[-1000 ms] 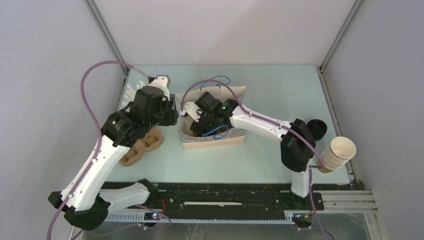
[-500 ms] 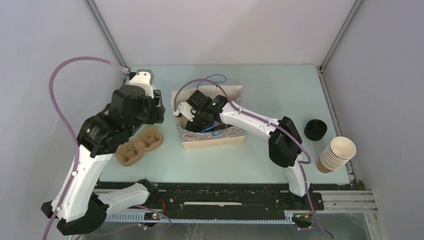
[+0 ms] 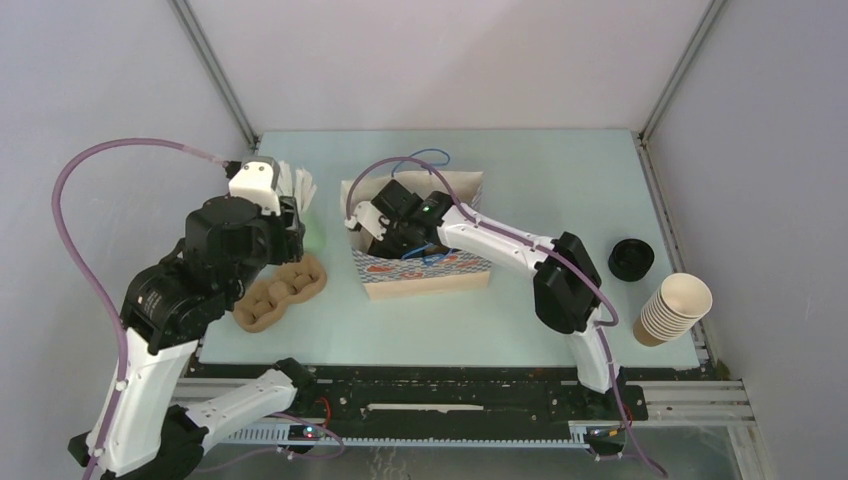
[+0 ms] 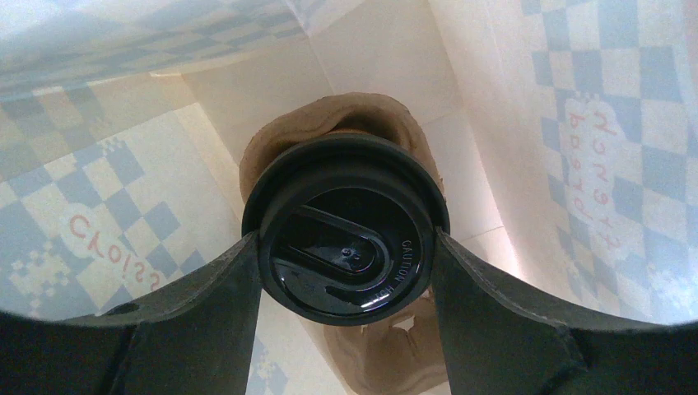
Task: Pack the takeout coffee
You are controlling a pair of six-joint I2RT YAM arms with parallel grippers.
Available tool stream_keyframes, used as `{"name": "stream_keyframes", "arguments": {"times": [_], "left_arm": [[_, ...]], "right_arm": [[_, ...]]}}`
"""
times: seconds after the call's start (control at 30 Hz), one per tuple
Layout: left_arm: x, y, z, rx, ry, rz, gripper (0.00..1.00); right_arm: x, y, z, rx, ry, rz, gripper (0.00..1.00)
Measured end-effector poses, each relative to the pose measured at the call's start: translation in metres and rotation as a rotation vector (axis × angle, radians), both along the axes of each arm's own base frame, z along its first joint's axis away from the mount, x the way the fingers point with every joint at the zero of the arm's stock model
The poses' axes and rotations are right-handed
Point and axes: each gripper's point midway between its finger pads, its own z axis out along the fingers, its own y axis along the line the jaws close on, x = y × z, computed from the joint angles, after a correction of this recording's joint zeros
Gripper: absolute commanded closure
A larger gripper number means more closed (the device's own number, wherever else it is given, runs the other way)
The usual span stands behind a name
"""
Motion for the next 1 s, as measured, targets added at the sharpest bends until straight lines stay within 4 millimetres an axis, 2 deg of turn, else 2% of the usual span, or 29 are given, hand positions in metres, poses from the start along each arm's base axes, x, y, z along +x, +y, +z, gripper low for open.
{"name": "stream_keyframes", "arguments": {"times": [0.2, 0.77, 1.0], "left_arm": [[0.000, 0.003, -0.009, 0.034, 0.016, 0.004, 0.44], [0.002, 0.002, -0.010, 0.036, 0.020, 0.007, 0.48], [0.005, -0.001, -0.013, 0.032, 0.033, 0.009, 0.49]], "right_arm": [[0.000, -0.001, -0.004, 0.031, -0.019, -0.007, 0.85], [0.005, 0.004, -0.007, 0.073, -0.007, -0.042, 0.85], [0.006, 0.005, -0.007, 0.099, 0.002, -0.049, 0.73]]}}
